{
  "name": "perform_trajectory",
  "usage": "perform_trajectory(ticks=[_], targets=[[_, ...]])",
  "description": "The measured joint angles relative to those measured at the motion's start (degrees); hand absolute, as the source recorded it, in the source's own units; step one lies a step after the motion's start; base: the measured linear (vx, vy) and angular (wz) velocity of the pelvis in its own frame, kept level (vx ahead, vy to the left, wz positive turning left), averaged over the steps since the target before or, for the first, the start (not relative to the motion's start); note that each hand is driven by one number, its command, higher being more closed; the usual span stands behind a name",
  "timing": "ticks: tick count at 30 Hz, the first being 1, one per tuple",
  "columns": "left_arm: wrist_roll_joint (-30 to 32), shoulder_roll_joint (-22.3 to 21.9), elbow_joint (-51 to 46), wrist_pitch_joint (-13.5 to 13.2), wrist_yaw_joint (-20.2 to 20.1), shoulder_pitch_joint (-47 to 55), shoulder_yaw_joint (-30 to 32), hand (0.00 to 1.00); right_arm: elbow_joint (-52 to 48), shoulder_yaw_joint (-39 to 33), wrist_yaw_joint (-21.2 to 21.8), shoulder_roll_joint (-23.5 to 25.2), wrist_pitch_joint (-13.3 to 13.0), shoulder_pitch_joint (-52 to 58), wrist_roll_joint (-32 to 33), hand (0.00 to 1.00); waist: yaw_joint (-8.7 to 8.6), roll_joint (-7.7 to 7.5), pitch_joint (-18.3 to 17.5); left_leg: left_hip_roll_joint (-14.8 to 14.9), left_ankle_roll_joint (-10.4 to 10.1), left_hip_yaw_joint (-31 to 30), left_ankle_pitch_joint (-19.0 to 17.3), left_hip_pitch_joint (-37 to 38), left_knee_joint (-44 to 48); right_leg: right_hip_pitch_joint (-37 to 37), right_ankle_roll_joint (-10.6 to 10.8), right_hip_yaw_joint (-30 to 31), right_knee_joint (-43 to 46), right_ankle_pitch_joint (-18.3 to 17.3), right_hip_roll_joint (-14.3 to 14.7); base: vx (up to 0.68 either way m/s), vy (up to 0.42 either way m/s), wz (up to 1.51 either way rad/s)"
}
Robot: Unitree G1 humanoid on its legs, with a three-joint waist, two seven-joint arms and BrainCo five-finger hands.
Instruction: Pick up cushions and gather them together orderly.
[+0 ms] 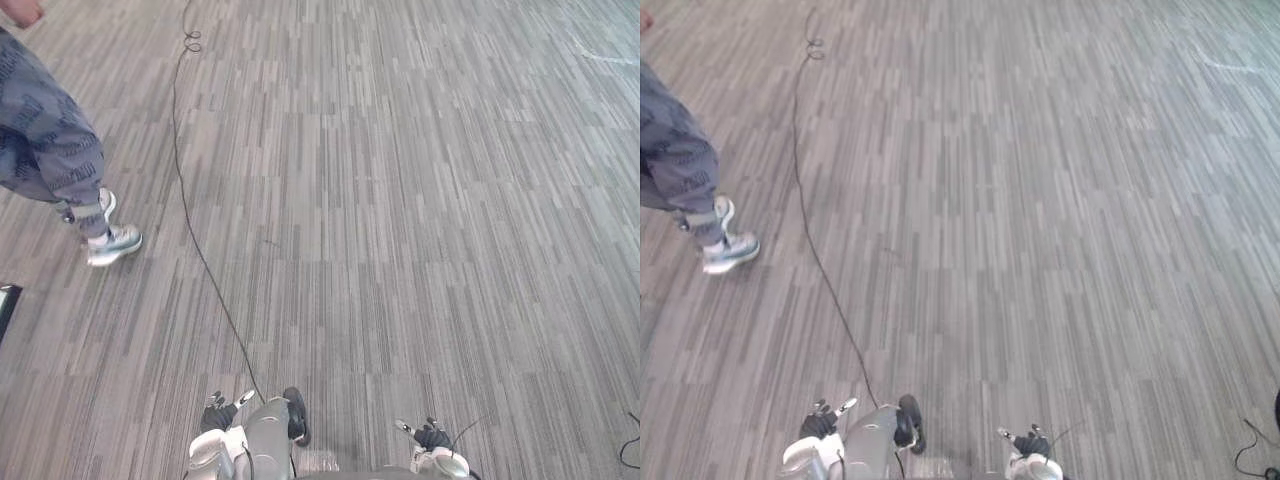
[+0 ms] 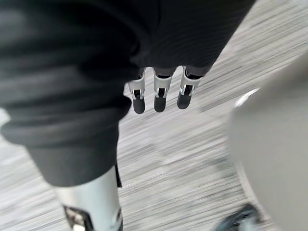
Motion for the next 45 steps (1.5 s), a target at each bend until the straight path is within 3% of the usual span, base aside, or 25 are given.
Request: perform_trajectory(ticks=[3,6,8,10,12,13,15,16,17,19,22,24,26,28,29,31,32,34,35,38,41,42,43,44,45], targets=[[0.0,-0.7,0.5,0.5,0.0,-1.2,-1.0,0.00,-2.2,-0.1,0.0,0.1,-0.6,0.0,0.0,0.00,-1.54,0.20,0.0,-0.3,-0.6,-1.4,-0.5,9.5,-7.4,-10.4,-3.6,-6.0,8.1,-1.9,1.4,0.40,0.052,0.25],[0.0,-1.9,2.5,0.6,0.0,-3.3,-2.4,0.00,-2.9,-1.6,0.1,-0.3,-1.0,0.0,0.0,0.00,-2.37,0.45,0.3,-0.5,-2.6,-2.6,-1.5,16.3,-12.9,-18.6,-5.6,-13.6,-6.9,-2.8,1.6,0.50,-0.010,0.24],[0.0,-2.4,3.8,0.6,-0.2,-3.8,-3.6,0.00,-1.5,-2.9,0.4,-1.3,-1.0,-1.2,0.5,0.00,-4.19,1.43,0.9,-0.6,-2.8,-4.5,-1.6,21.5,-17.2,-19.3,-7.7,-17.0,-28.0,1.5,3.5,0.54,-0.063,0.55],[0.1,-2.2,4.0,0.5,-0.2,-3.4,-4.4,0.00,-0.4,-2.9,0.5,-2.0,-0.9,-1.7,0.3,0.00,-5.07,1.60,1.1,-1.0,-4.9,-7.1,-2.0,25.3,-19.6,-18.9,-9.0,-16.6,-38.6,6.6,5.2,0.56,-0.139,0.69],[0.2,-2.3,4.7,0.5,-0.2,-3.0,-4.4,0.00,0.2,-3.3,0.7,-3.2,-1.0,-2.5,-0.1,0.00,-5.24,3.16,1.6,0.7,-6.4,-9.5,-2.4,28.6,-19.5,-18.9,-14.8,-14.8,-34.5,10.5,6.7,0.82,-0.238,0.45],[0.7,-2.9,4.9,0.5,-0.3,-2.8,-3.8,0.00,0.4,-4.2,1.0,-3.8,-0.9,-3.3,-0.7,0.00,-4.37,4.65,2.2,2.6,-10.1,-9.9,-0.2,27.9,-15.6,-18.7,-15.5,-15.7,-30.7,6.6,7.1,0.65,-0.230,0.18],[1.2,-3.4,4.9,0.6,-0.2,-2.7,-0.9,0.00,0.3,-5.0,1.1,-3.7,-0.9,-3.7,-0.6,0.00,-4.73,6.07,3.0,5.9,-10.2,-11.6,3.3,22.9,-1.1,-15.7,-15.5,-17.4,-29.9,2.5,8.4,0.65,-0.264,0.04],[1.2,-3.4,4.2,0.6,-0.2,-2.0,1.8,0.00,0.3,-4.6,1.1,-3.5,-0.6,-3.8,-0.6,0.00,-4.45,6.91,3.5,8.8,-9.5,-13.5,10.8,16.4,15.0,-11.8,-15.9,-17.0,-31.5,1.1,10.5,0.64,-0.223,-0.13],[1.1,-3.6,3.5,0.5,-0.2,-1.7,2.5,0.00,0.4,-4.0,1.0,-3.4,-0.3,-3.9,-0.6,0.00,-4.08,7.28,3.8,10.2,-9.5,-13.9,11.8,13.5,22.5,-9.4,-15.9,-16.5,-32.9,0.1,11.8,0.62,-0.143,-0.38],[1.0,-3.1,1.5,0.4,-0.3,-1.2,4.5,0.00,0.5,-1.8,0.9,-2.7,-0.2,-3.9,-0.6,0.00,-3.47,6.25,4.8,12.6,-8.2,-11.9,5.6,4.1,36.2,0.3,-17.1,-14.0,-37.8,-3.3,14.3,0.70,-0.087,-0.40],[-0.1,-2.7,-1.2,-0.5,-0.3,-0.6,4.6,0.00,0.5,0.2,0.8,-2.0,0.2,-3.2,-0.5,0.00,-1.26,4.36,4.9,12.4,-5.6,-7.1,1.1,-6.0,30.9,8.9,-16.1,-10.9,-43.5,-5.2,14.3,0.51,-0.030,-0.42],[-0.4,-3.3,-3.1,-0.9,-0.3,-0.4,4.6,0.00,0.5,0.6,0.6,-1.7,0.4,-3.2,-0.5,0.00,-0.28,4.08,4.9,10.3,-5.6,-5.1,1.4,-11.3,16.5,13.6,-13.5,-9.2,-46.0,-6.3,13.3,0.56,0.068,-0.50],[-1.3,-4.1,-4.2,-1.7,-0.3,-0.3,5.1,0.00,0.6,1.5,0.2,-1.1,0.4,-3.3,-0.5,0.00,1.02,3.78,4.8,6.8,-6.1,-7.6,6.1,-14.6,1.1,17.3,-11.9,-5.2,-46.5,-10.2,11.2,0.69,0.235,-0.78],[-1.5,-4.2,-4.7,-1.9,-0.3,0.1,5.1,0.00,1.5,2.4,0.1,-0.3,0.6,-2.5,-0.6,0.00,2.35,2.60,2.9,4.7,-6.2,-8.9,13.8,-14.3,-0.4,19.1,-10.6,-0.9,-47.2,-12.2,9.3,0.84,0.352,-1.16],[-1.2,-3.0,-4.6,-1.8,-0.3,0.3,5.1,0.00,2.0,2.4,0.1,1.7,1.1,-2.5,-0.6,0.00,2.36,0.33,1.2,3.9,-4.4,-7.5,11.1,-14.5,2.0,18.4,-11.8,2.3,-45.4,-11.4,7.6,0.76,0.321,-1.09],[-1.2,-1.8,-3.9,-1.5,-0.3,0.4,5.0,0.00,2.1,3.4,0.3,1.6,1.1,-2.2,-0.7,0.00,2.11,-1.74,0.1,3.9,-2.6,-4.2,7.2,-12.5,4.6,14.1,-8.5,4.5,-35.1,-8.6,5.3,0.73,0.329,-0.82],[-1.2,-0.5,-3.4,-1.3,-0.1,0.1,3.6,0.00,1.3,3.4,0.2,1.6,1.1,-2.1,-0.8,0.00,2.00,-2.81,0.7,3.2,-2.0,-1.9,4.3,-7.6,4.4,9.0,-3.0,4.6,-19.0,-4.7,3.2,0.68,0.289,-0.77],[-1.1,0.2,-1.4,-0.5,0.0,0.0,1.5,0.00,0.0,3.4,0.5,1.6,0.7,-1.5,-1.2,0.00,1.25,-1.99,1.4,2.8,-2.4,-0.8,2.0,0.8,1.9,3.3,-1.0,0.8,-1.0,-2.8,1.2,0.61,0.194,-0.79],[-1.2,0.1,-0.4,-0.2,0.1,-0.4,0.5,0.00,-1.4,3.4,0.8,1.5,0.2,-1.4,-1.9,0.00,0.50,-0.77,1.9,2.7,-2.5,0.4,1.9,7.1,-1.7,-0.3,-3.4,-3.9,4.8,-3.4,0.2,0.57,0.147,-0.78],[-1.3,-0.6,0.7,-0.2,0.2,-1.3,-1.2,0.00,-3.2,3.5,1.1,1.6,0.0,-1.5,-2.9,0.00,-0.95,0.02,1.4,2.6,-3.0,3.0,1.7,15.0,-8.8,-7.8,-6.5,-13.1,3.0,-5.3,-0.4,0.48,0.116,-0.49],[-1.2,-1.1,2.4,-0.1,0.0,-2.6,-3.1,0.00,-3.4,2.6,1.4,0.9,-0.2,-2.4,-3.0,0.00,-2.15,0.36,1.7,2.3,-3.6,6.2,1.9,22.2,-14.5,-13.5,-10.2,-21.9,-16.4,-4.8,1.6,0.59,0.073,-0.39],[-1.0,-0.8,3.6,-0.1,-0.2,-2.2,-4.1,0.00,-1.5,1.9,1.6,-0.1,-0.2,-3.4,-3.6,0.00,-3.12,0.44,1.7,1.7,-6.4,6.2,2.5,25.9,-17.6,-14.1,-11.6,-25.4,-32.4,1.3,4.6,0.43,0.007,-0.14],[-1.0,-0.7,3.6,-0.1,-0.2,-2.0,-4.2,0.00,-1.4,1.9,1.6,-0.2,-0.1,-3.4,-3.7,0.00,-3.16,0.40,1.7,1.4,-6.9,6.1,2.6,26.2,-17.9,-14.0,-11.8,-25.7,-33.4,2.0,4.7,0.57,-0.031,-0.05],[-0.9,-0.5,3.7,-0.2,-0.3,-1.6,-4.8,0.00,-0.3,1.7,1.6,-0.8,0.3,-3.2,-4.9,0.00,-3.21,-0.01,1.6,0.2,-8.4,5.9,2.7,28.8,-19.2,-13.9,-14.3,-27.1,-37.7,5.9,5.1,0.64,-0.098,0.04],[0.2,-0.8,3.2,-0.2,-0.2,-0.8,-3.3,0.00,0.2,0.2,2.1,-0.9,0.8,-2.4,-4.9,0.00,-4.16,-0.43,1.1,0.0,-11.1,4.9,1.7,31.9,-16.9,-13.8,-24.1,-25.6,-36.0,9.8,5.9,0.78,-0.123,-0.06]])
